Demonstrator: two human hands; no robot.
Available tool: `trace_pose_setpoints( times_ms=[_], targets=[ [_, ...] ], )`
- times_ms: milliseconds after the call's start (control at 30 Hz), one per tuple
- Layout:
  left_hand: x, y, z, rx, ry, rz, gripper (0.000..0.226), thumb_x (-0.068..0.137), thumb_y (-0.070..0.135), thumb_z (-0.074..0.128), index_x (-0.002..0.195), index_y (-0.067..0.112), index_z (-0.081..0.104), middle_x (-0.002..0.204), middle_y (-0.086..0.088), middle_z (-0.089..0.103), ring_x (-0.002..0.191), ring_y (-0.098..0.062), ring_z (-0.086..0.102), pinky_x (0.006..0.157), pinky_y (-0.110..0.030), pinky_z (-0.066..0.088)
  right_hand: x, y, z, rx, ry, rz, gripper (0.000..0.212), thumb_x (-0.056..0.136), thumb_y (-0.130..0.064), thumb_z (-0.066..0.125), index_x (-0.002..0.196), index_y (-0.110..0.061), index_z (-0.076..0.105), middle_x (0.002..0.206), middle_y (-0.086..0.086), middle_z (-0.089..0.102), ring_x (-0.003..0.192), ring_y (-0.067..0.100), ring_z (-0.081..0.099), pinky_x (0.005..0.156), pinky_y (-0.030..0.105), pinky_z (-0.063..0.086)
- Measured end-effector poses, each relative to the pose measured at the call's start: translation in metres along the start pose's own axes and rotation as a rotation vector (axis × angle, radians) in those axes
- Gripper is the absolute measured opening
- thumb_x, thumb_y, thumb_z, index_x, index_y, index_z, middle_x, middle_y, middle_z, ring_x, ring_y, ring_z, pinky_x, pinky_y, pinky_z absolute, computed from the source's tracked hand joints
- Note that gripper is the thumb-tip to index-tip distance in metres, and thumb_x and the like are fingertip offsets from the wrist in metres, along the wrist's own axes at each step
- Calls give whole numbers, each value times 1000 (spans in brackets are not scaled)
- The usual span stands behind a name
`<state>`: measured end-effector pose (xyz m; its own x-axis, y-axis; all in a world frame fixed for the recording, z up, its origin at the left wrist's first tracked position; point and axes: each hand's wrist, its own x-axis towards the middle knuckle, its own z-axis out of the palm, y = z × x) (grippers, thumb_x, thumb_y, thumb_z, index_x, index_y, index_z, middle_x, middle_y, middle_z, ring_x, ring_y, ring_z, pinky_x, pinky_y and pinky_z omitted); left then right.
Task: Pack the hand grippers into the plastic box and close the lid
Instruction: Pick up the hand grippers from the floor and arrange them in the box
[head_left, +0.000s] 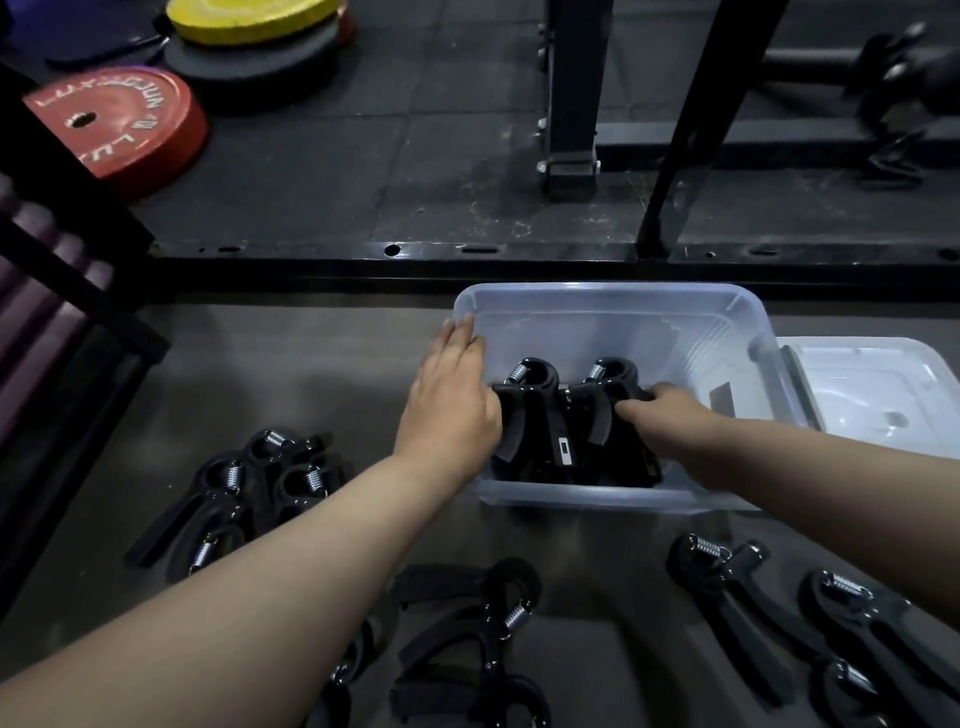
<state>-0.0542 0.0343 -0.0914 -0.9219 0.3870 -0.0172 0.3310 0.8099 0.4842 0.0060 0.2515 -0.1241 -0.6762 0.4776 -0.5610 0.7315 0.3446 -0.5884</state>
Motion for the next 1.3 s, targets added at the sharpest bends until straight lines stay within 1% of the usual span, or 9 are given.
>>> trace_pose_setpoints(
  times_ms=[67,200,467,567,733,833,1033,1167,1300],
  targets=[
    [0,0,0,-1,10,1,59,92,11,37,150,13,29,164,5,7,150,-11,0,120,-35,12,1,2,4,-190,40,-12,30,80,-26,54,105,-10,60,113,19,58,99,36,61,84,36,53],
    [1,-1,2,2,17,5,59,91,9,38,149,12,31,164,5,8,150,-12,1,120,-35,13,0,3,2,-171,-64,-72,18,79,-9,55,97,-10,56,96,19,63,83,33,65,66,36,54],
    [0,-1,2,6,22,5,61,88,6,38,149,12,31,164,5,7,150,-12,0,120,-35,12,4,12,-4,-274,-132,-147,39,92,-22,56,129,-13,48,111,14,62,99,31,63,89,40,52],
    [1,-1,3,9,29,5,63,87,3,37,149,12,31,164,4,8,150,-12,0,121,-34,12,3,15,-8,-222,-258,-119,43,90,-29,62,129,-22,43,110,12,63,100,31,64,87,43,55],
    [0,0,2,-7,31,8,58,91,6,37,148,10,33,164,3,10,150,-13,3,122,-35,12,0,21,-19,-195,-398,-88,90,80,-19,75,150,-30,19,122,8,61,110,26,61,98,38,51],
    [0,-1,2,-16,40,12,56,92,7,37,147,10,35,163,3,12,150,-13,4,120,-34,12,2,23,-28,-212,-479,-32,116,56,-19,82,151,-37,18,118,4,63,109,30,64,95,42,53],
    [0,-2,3,-31,54,17,56,90,5,39,146,9,38,163,2,15,150,-14,6,120,-33,12,-9,12,-34,-190,-534,-50,62,65,9,46,121,-18,50,106,18,62,85,22,58,66,28,45],
    [1,-3,3,-46,62,16,58,88,3,38,146,9,38,163,1,15,150,-14,7,120,-33,13,-9,9,-25,-8,-537,27,27,62,2,61,85,-8,52,80,13,47,73,23,46,65,33,37],
    [2,-4,4,-53,60,24,59,87,1,37,145,9,40,163,2,15,150,-15,7,119,-34,15,-10,10,-19,-203,-378,-56,26,79,-2,64,102,-13,56,90,9,62,78,21,58,67,28,48]
  ],
)
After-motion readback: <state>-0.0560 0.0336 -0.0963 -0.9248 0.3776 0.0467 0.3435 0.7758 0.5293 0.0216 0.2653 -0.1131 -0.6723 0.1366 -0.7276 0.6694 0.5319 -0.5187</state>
